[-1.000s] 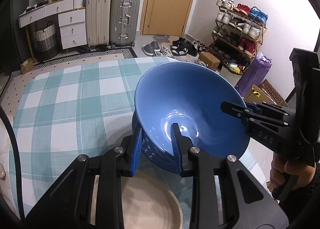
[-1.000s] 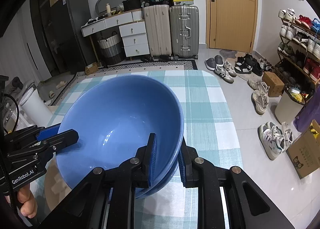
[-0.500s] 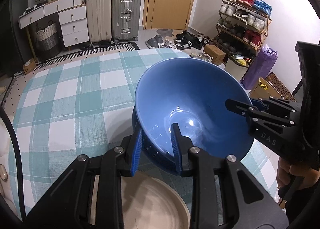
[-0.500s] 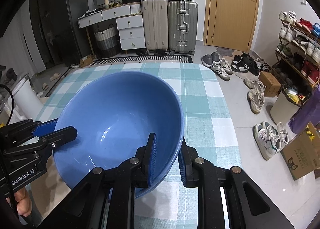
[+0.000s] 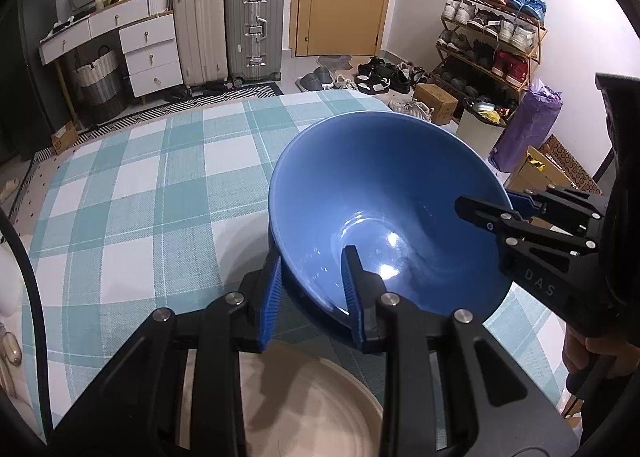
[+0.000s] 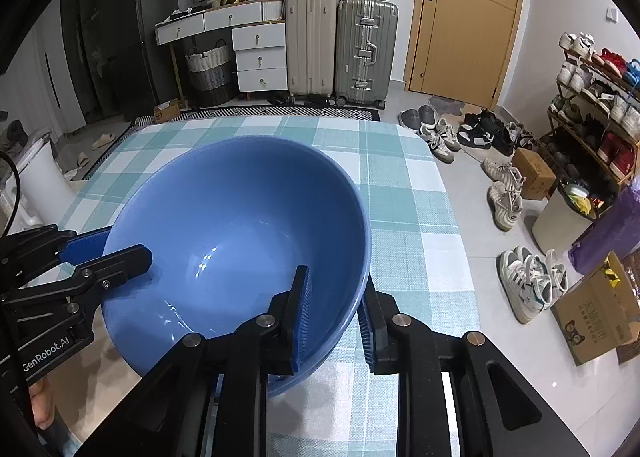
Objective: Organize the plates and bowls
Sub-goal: 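Lift the blue bowl and carry it over the nested blue bowls, then lower the blue bowl into the nested bowls and open both grippers, then close both grippers on the rim of the stacked blue bowls, then lift the stacked blue bowls and carry them over the cream plate stack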
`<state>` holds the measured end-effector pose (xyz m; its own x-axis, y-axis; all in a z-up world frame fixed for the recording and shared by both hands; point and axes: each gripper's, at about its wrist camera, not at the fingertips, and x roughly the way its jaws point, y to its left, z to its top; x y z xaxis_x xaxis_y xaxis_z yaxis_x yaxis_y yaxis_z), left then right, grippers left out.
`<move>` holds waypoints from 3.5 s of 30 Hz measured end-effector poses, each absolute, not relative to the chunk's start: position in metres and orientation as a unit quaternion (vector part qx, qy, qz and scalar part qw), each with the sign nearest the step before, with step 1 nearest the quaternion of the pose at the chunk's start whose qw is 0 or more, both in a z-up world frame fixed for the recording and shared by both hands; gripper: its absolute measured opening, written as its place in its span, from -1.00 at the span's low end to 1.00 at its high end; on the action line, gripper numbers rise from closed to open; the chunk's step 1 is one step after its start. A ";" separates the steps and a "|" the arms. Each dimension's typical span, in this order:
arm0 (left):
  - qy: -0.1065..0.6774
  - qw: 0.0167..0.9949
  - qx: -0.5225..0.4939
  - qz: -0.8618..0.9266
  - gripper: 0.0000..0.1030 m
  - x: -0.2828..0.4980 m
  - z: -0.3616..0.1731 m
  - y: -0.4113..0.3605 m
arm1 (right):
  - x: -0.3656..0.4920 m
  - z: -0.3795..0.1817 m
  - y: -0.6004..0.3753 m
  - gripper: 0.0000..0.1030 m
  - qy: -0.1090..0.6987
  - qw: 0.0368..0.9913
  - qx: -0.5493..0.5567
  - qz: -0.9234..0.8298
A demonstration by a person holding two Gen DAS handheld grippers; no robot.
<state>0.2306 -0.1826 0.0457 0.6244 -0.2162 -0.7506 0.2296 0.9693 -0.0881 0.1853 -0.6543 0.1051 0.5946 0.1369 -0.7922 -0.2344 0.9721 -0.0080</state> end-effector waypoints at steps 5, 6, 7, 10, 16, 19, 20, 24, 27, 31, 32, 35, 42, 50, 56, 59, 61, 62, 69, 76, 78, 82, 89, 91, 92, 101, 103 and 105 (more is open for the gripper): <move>0.416 0.901 0.007 -0.124 -0.52 0.229 0.046 -0.182 | 0.184 0.105 -0.653 -0.57 0.437 0.891 -0.063 0.101; 0.417 0.901 0.008 -0.123 -0.52 0.229 0.046 -0.182 | 0.183 0.105 -0.653 -0.57 0.437 0.891 -0.064 0.101; 0.418 0.900 0.008 -0.122 -0.52 0.229 0.046 -0.181 | 0.184 0.106 -0.652 -0.57 0.438 0.891 -0.065 0.101; 0.420 0.900 0.008 -0.118 -0.52 0.227 0.047 -0.181 | 0.184 0.106 -0.651 -0.53 0.439 0.890 -0.066 0.101; 0.427 0.896 0.002 -0.119 -0.52 0.228 0.044 -0.176 | 0.184 0.103 -0.651 -0.45 0.445 0.887 -0.067 0.101; 0.430 0.895 0.003 -0.119 -0.52 0.227 0.042 -0.174 | 0.183 0.103 -0.653 -0.40 0.447 0.886 -0.061 0.104; 0.430 0.895 0.003 -0.119 -0.51 0.228 0.042 -0.174 | 0.183 0.104 -0.653 -0.36 0.447 0.886 -0.060 0.106; 0.433 0.893 0.003 -0.120 -0.45 0.228 0.041 -0.174 | 0.180 0.106 -0.654 -0.08 0.448 0.884 -0.051 0.120; 0.429 0.896 0.006 -0.117 -0.30 0.226 0.044 -0.172 | 0.177 0.107 -0.653 -0.01 0.447 0.885 -0.049 0.120; 0.425 0.898 -0.004 -0.117 0.13 0.224 0.049 -0.169 | 0.176 0.110 -0.658 0.42 0.447 0.885 -0.029 0.127; 0.423 0.899 -0.008 -0.115 0.35 0.224 0.050 -0.167 | 0.174 0.111 -0.659 0.57 0.444 0.886 -0.024 0.130; 0.423 0.899 -0.026 -0.109 0.56 0.227 0.050 -0.162 | 0.172 0.115 -0.664 0.70 0.437 0.890 -0.010 0.129; 0.434 0.894 -0.039 -0.102 0.97 0.236 0.041 -0.161 | 0.178 0.110 -0.678 0.85 0.443 0.886 0.036 0.136; 0.450 0.884 -0.063 -0.105 0.97 0.250 0.025 -0.159 | 0.183 0.098 -0.686 0.85 0.463 0.875 0.062 0.130; 0.469 0.872 -0.095 -0.108 0.90 0.260 0.009 -0.154 | 0.184 0.089 -0.688 0.83 0.473 0.864 0.094 0.144; 0.477 0.865 -0.098 -0.120 0.62 0.263 0.003 -0.156 | 0.185 0.084 -0.684 0.63 0.478 0.860 0.097 0.151; 0.478 0.864 -0.097 -0.127 0.50 0.263 0.001 -0.158 | 0.186 0.081 -0.682 0.54 0.481 0.857 0.100 0.156; 0.478 0.863 -0.097 -0.132 0.42 0.263 0.001 -0.160 | 0.186 0.080 -0.682 0.50 0.483 0.855 0.102 0.157; 0.479 0.860 -0.087 -0.152 -0.08 0.261 0.001 -0.172 | 0.184 0.080 -0.678 0.21 0.483 0.853 0.103 0.170; 0.478 0.862 -0.092 -0.145 -0.32 0.261 0.001 -0.166 | 0.181 0.083 -0.677 -0.25 0.478 0.859 0.093 0.160; 0.476 0.863 -0.089 -0.145 -0.33 0.260 0.002 -0.166 | 0.181 0.083 -0.678 -0.31 0.477 0.860 0.094 0.156; 0.473 0.866 -0.079 -0.141 -0.33 0.256 0.004 -0.168 | 0.180 0.084 -0.678 -0.34 0.477 0.861 0.090 0.150; 0.473 0.866 -0.081 -0.139 -0.33 0.253 0.006 -0.168 | 0.178 0.085 -0.678 -0.34 0.475 0.863 0.089 0.149; 0.472 0.867 -0.078 -0.139 -0.33 0.253 0.005 -0.167 | 0.176 0.086 -0.678 -0.34 0.474 0.863 0.088 0.148; 0.470 0.869 -0.075 -0.139 -0.33 0.253 0.007 -0.168 | 0.175 0.087 -0.679 -0.34 0.474 0.864 0.088 0.148; 0.451 0.878 -0.069 -0.141 -0.33 0.234 0.029 -0.173 | 0.165 0.106 -0.683 -0.34 0.460 0.871 0.087 0.149; 0.447 0.881 -0.068 -0.143 -0.33 0.229 0.036 -0.174 | 0.161 0.112 -0.684 -0.34 0.456 0.873 0.086 0.148; 0.443 0.882 -0.069 -0.145 -0.33 0.224 0.044 -0.175 | 0.157 0.118 -0.686 -0.34 0.450 0.876 0.085 0.148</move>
